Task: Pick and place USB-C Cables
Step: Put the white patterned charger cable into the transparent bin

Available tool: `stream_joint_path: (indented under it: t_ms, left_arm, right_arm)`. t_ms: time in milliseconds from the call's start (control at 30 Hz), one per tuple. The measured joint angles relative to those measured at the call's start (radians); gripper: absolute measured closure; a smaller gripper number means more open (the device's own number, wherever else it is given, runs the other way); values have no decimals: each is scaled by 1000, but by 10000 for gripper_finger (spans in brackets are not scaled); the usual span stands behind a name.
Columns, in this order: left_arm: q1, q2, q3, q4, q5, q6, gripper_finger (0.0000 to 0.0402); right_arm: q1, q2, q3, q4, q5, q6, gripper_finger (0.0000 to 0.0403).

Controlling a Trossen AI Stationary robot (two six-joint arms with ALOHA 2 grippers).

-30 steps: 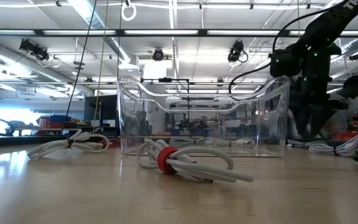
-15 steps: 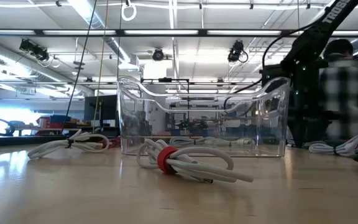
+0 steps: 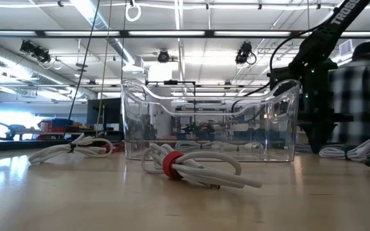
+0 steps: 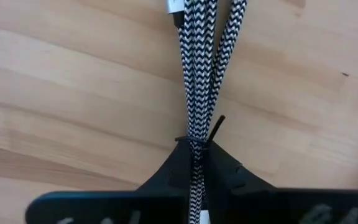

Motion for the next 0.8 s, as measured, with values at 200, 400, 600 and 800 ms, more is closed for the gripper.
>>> stream_joint_path:
  t_ms: [200, 400, 600, 800]
  left_arm:
    - [0, 0, 0, 0, 0, 0, 381]
    - [0, 0, 0, 1, 0, -7, 381]
    - [0, 0, 0, 5, 0, -28, 381]
    - [0, 36, 1, 61, 0, -27, 381]
  right_arm:
    - [0, -63, -2, 18, -48, -33, 381]
    - [43, -203, 82, 12, -93, -33, 381]
    - [93, -322, 232, 6, -76, -56, 382]
    - [189, -386, 388, 58, -103, -81, 382]
